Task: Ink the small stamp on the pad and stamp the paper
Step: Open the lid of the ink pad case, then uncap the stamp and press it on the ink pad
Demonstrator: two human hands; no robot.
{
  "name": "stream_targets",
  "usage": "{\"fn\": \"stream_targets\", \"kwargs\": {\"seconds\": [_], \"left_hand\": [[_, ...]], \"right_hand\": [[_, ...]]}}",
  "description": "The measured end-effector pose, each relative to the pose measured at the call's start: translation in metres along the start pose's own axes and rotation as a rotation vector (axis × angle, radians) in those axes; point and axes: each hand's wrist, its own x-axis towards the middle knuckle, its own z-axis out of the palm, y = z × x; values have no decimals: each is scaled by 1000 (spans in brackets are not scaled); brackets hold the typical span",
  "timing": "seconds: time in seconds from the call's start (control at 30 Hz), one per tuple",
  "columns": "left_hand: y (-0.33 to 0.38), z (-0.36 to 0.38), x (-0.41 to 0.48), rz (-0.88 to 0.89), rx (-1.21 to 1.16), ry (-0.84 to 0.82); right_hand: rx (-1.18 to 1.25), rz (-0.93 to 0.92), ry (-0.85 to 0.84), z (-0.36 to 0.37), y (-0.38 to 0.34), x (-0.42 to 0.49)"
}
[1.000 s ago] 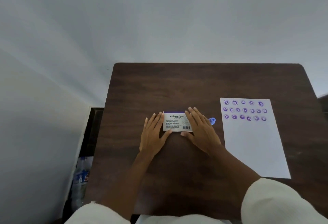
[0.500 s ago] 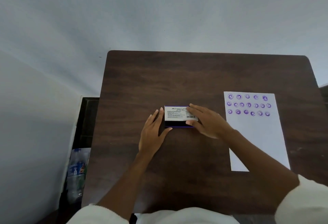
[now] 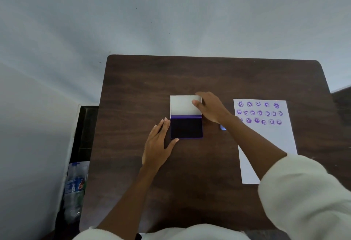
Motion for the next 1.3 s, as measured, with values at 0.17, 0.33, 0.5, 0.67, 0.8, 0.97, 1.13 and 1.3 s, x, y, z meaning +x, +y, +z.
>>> {"fn": "stream_targets", "kwargs": {"seconds": [0.17, 0.33, 0.5, 0.67, 0.8, 0.97, 1.13, 1.3], "left_hand": [[1, -1, 0, -15, -24, 6], [5, -4, -3, 15, -73, 34], [42, 2, -8, 122, -14, 200], [118, 24, 4, 185, -260, 64], [157, 38, 19, 23, -369, -47], [171, 44, 31, -60, -411, -95], [168, 52, 32, -206, -533, -45], [168, 62, 32, -280, -596, 46]], "right_hand": [[52, 14, 179, -10, 13, -11], [25, 52, 351, -24, 53, -65], [-48, 115, 167, 3, 70, -88], [92, 138, 284, 11, 69, -92], [163, 110, 348, 6, 69, -103], [213, 58, 327, 2, 75, -109], [317, 95, 305, -1, 80, -110], [468, 187, 317, -8, 87, -112]]}}
